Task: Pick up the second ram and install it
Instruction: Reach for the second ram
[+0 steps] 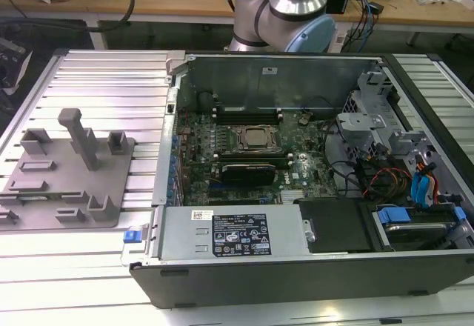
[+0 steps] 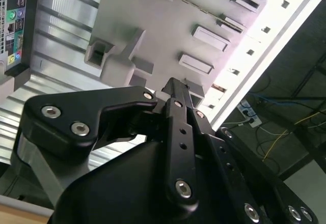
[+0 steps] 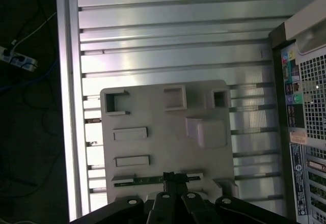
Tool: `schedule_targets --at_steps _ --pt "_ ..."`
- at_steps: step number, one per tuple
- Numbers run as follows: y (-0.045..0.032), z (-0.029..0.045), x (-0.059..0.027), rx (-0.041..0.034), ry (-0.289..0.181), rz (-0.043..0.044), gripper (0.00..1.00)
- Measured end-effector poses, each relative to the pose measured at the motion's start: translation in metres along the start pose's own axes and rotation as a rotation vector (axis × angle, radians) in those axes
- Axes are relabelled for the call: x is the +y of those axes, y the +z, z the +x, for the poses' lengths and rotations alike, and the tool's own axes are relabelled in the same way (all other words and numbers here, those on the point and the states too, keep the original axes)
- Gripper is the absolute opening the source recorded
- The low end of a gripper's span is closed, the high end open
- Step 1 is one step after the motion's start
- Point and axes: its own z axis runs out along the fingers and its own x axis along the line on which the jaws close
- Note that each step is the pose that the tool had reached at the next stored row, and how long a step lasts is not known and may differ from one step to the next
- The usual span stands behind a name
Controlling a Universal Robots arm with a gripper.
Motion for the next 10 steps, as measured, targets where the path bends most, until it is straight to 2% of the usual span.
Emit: schedule_targets --at_steps 10 --pt "0.0134 0.0054 -0.0081 0.002 0.0 0.0002 0.08"
